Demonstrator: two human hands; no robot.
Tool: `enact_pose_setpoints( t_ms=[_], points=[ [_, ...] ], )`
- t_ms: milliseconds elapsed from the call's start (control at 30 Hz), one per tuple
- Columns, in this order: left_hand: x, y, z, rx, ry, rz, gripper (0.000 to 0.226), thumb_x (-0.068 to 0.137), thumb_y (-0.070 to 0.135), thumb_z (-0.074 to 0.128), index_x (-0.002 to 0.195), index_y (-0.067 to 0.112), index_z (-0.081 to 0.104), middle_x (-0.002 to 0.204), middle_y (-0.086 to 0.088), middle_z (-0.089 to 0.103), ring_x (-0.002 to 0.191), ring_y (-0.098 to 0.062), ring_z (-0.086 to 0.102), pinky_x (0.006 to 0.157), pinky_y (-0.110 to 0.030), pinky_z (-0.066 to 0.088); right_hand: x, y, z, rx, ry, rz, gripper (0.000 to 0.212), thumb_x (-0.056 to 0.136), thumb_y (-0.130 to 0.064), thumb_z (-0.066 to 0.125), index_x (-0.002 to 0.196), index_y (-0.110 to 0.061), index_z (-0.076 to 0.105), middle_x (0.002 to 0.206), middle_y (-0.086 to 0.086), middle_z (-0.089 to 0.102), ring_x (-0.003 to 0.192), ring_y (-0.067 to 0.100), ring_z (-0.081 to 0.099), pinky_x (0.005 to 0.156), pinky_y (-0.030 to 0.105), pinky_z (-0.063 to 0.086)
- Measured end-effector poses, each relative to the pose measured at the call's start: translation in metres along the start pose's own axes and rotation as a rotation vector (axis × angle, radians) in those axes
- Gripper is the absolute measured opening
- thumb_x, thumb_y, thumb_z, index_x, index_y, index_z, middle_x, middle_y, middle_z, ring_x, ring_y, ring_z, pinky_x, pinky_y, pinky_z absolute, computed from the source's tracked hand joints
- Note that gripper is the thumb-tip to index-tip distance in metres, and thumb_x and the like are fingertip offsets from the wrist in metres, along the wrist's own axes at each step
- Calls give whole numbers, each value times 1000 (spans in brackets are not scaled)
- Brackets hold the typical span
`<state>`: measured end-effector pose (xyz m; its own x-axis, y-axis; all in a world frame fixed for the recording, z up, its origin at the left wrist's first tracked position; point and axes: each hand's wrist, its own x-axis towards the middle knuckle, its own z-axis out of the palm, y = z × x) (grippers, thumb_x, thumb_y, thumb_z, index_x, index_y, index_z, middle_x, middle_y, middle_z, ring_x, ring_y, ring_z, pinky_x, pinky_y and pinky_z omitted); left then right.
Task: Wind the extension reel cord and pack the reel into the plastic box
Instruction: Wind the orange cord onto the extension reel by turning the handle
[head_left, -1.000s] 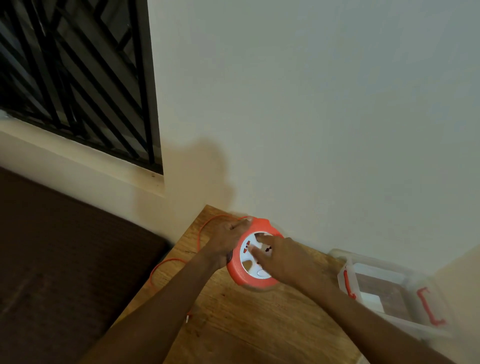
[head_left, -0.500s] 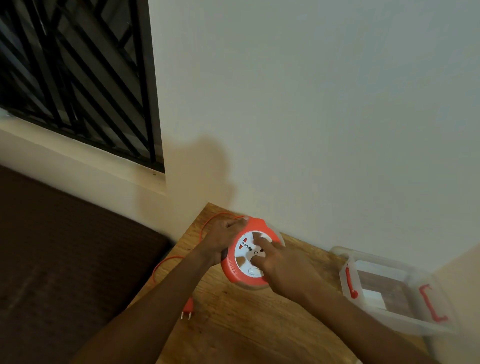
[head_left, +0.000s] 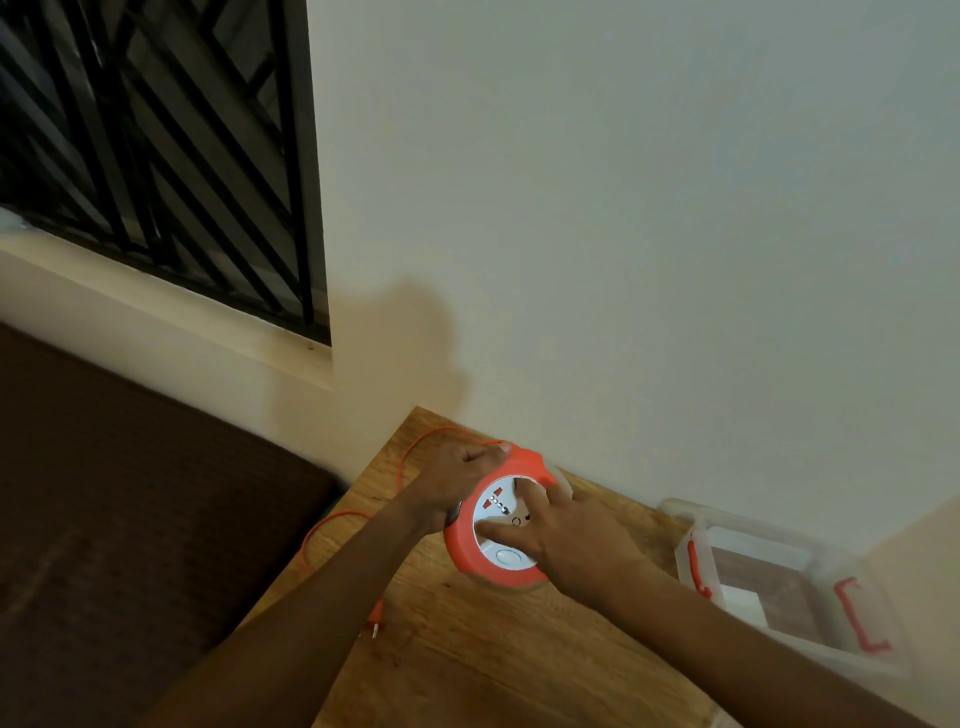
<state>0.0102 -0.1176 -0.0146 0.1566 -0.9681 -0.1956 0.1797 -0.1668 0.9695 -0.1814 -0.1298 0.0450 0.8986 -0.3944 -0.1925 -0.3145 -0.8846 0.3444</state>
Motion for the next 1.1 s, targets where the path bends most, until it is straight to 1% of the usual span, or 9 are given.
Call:
enact_pose_setpoints(
  t_ms=[233, 500, 567, 633, 700, 767, 833, 900, 1100],
  points=[
    [1, 0, 3, -49, 19, -22, 30, 98, 42, 69, 81, 22, 83, 78, -6, 80, 64, -18, 76, 57, -27, 59, 9, -2, -9, -78, -103, 11, 76, 93, -23, 66, 151, -37, 20, 152, 30, 26, 126, 45, 46, 95, 52, 47],
    [2, 4, 7, 14, 16, 2, 32, 97, 43, 68, 73, 26, 81, 69, 2, 77, 57, -11, 72, 54, -24, 57, 18, -2, -7, -154, -46, -24, 70, 88, -28, 72, 148, -30, 35, 136, 14, 57, 118, 34, 58, 89, 46, 52],
    [2, 4, 7, -62, 56, 17, 32, 98, 39, 69, 74, 22, 82, 74, -3, 78, 60, -14, 74, 54, -26, 58, 15, 2, -4, 56, 36, 183, 67, 91, -42, 63, 149, -39, 30, 128, 7, 64, 106, 29, 64, 80, 39, 54],
    [4, 4, 8, -163, 132, 17, 31, 98, 37, 69, 75, 20, 82, 79, -8, 79, 63, -19, 75, 56, -29, 61, 12, 4, -3, 477, 176, 489, 58, 90, -58, 53, 144, -45, 38, 116, -2, 71, 95, 17, 68, 71, 27, 52],
    [6, 2, 10, -189, 192, 10, 30, 98, 39, 70, 80, 19, 82, 88, -14, 81, 66, -24, 77, 60, -34, 63, 13, 0, 1, 877, 318, 698, 47, 91, -57, 51, 136, -44, 52, 119, -5, 71, 93, 10, 68, 68, 18, 51],
    [7, -2, 10, -167, 212, 17, 29, 97, 42, 70, 86, 18, 83, 95, -19, 81, 71, -28, 77, 64, -37, 63, 15, -6, 6, 1004, 300, 738, 44, 92, -47, 55, 136, -42, 52, 130, -2, 65, 102, 12, 66, 66, 12, 48],
    [6, -9, 9, -157, 204, 1, 29, 96, 44, 70, 86, 20, 83, 92, -16, 81, 73, -28, 77, 65, -37, 64, 12, -13, 11, 939, 193, 692, 55, 91, -42, 57, 144, -41, 43, 131, -2, 65, 103, 12, 66, 63, 9, 45],
    [5, -13, 8, -188, 188, -38, 30, 96, 45, 69, 89, 19, 83, 94, -13, 82, 77, -30, 79, 69, -40, 65, 8, -15, 11, 752, 155, 643, 60, 91, -42, 55, 148, -39, 37, 128, -3, 66, 103, 13, 66, 73, 19, 51],
    [5, -5, 0, -111, 141, -23, 40, 96, 47, 68, 105, 9, 79, 102, -20, 80, 82, -34, 77, 79, -47, 63, -4, 1, 10, 266, 161, 245, 43, 86, -24, 71, 128, -28, 61, 150, 8, 43, 120, 30, 58, 80, 38, 60]
  ],
)
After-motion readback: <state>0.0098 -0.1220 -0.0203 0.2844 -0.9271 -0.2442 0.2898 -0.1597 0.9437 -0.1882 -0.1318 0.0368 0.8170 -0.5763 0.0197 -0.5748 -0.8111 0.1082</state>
